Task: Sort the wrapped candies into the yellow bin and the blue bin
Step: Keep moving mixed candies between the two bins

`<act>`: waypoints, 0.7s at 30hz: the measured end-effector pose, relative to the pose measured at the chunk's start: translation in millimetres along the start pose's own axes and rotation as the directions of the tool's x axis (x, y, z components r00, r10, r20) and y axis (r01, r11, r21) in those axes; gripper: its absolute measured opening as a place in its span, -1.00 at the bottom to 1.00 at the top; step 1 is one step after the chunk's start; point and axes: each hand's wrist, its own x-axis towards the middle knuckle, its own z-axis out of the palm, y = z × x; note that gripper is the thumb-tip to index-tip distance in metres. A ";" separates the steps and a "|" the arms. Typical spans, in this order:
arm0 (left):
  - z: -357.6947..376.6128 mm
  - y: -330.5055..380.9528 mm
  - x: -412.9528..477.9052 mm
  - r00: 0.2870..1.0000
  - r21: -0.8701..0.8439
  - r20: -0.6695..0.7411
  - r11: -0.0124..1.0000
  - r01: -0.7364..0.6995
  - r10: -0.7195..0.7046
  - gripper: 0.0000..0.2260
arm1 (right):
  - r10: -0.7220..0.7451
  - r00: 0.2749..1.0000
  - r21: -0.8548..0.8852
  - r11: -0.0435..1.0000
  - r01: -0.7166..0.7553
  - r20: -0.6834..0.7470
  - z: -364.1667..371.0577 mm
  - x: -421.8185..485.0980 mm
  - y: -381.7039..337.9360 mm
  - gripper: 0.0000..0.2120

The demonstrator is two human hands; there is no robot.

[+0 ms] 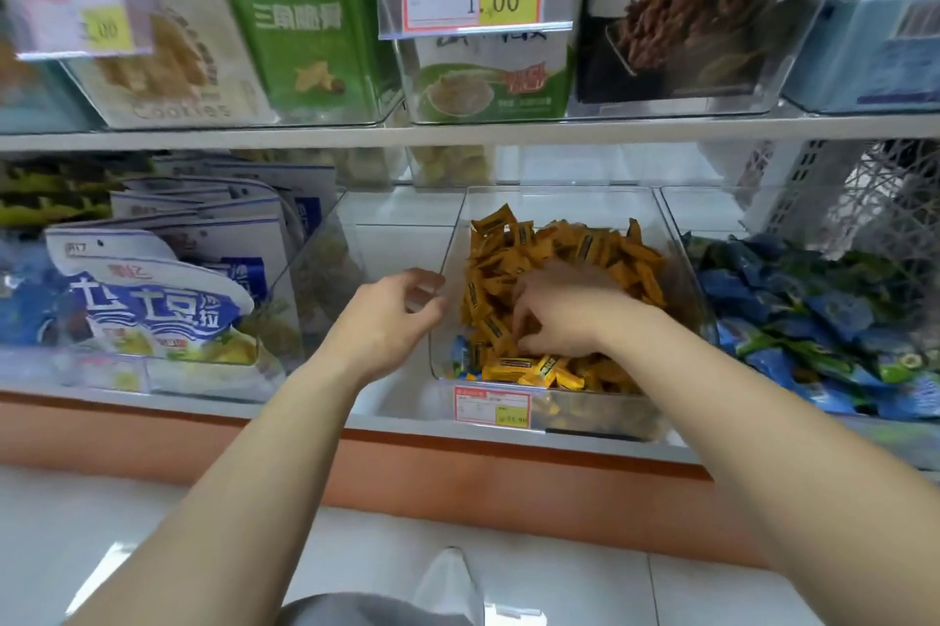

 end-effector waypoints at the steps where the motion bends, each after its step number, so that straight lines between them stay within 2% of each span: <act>1: 0.4 -0.5 0.2 1.000 -0.008 0.004 1.000 -0.002 0.002 -0.66 | 0.033 0.999 -0.014 0.999 -0.033 0.000 -2.0 -0.1 -0.2 -0.85; 3: 0.7 -0.7 1.3 1.000 -0.020 0.004 1.000 0.000 0.000 -0.66 | 0.020 0.994 -0.045 0.999 -0.025 -0.106 -4.4 3.1 -10.4 -0.88; 5: 1.6 0.8 2.6 1.000 -0.023 -0.006 1.000 -0.002 0.002 -0.67 | -0.061 0.967 0.051 0.996 0.076 -0.248 -2.6 9.1 -29.4 -0.85; 7: 2.8 2.4 4.2 1.000 -0.028 -0.018 1.000 -0.002 0.001 -0.68 | -0.059 0.980 0.242 0.965 0.105 -0.191 2.9 14.9 -45.7 -0.82; 9: 4.4 2.9 5.0 1.000 -0.032 -0.021 0.999 0.009 -0.010 -0.69 | -0.034 0.996 0.252 0.966 0.055 -0.087 13.6 21.5 -54.0 -0.81; 10: 4.6 3.0 4.9 1.000 -0.031 -0.022 0.999 0.014 -0.015 -0.69 | -0.016 0.996 0.239 0.970 0.035 -0.082 19.9 24.5 -54.4 -0.82; 14: 3.8 4.1 3.1 1.000 -0.024 -0.023 1.000 0.016 -0.017 -0.68 | 0.040 0.986 0.354 0.935 0.020 -0.162 29.3 28.6 -50.4 -0.86; 17: 2.5 5.7 2.2 0.999 -0.011 -0.023 1.000 0.024 -0.024 -0.65 | 0.025 0.979 0.403 0.913 0.060 -0.201 25.2 24.5 -47.2 -0.88; 19: 1.4 9.9 1.1 0.999 -0.014 -0.042 1.000 0.020 -0.021 -0.58 | 0.045 0.958 0.433 0.897 0.087 -0.285 17.5 18.5 -42.9 -0.90; 21: -1.6 17.5 -1.1 0.996 -0.001 -0.091 1.000 -0.024 0.023 -0.45 | 0.117 0.912 0.549 0.826 0.131 -0.392 5.6 10.7 -37.9 -0.90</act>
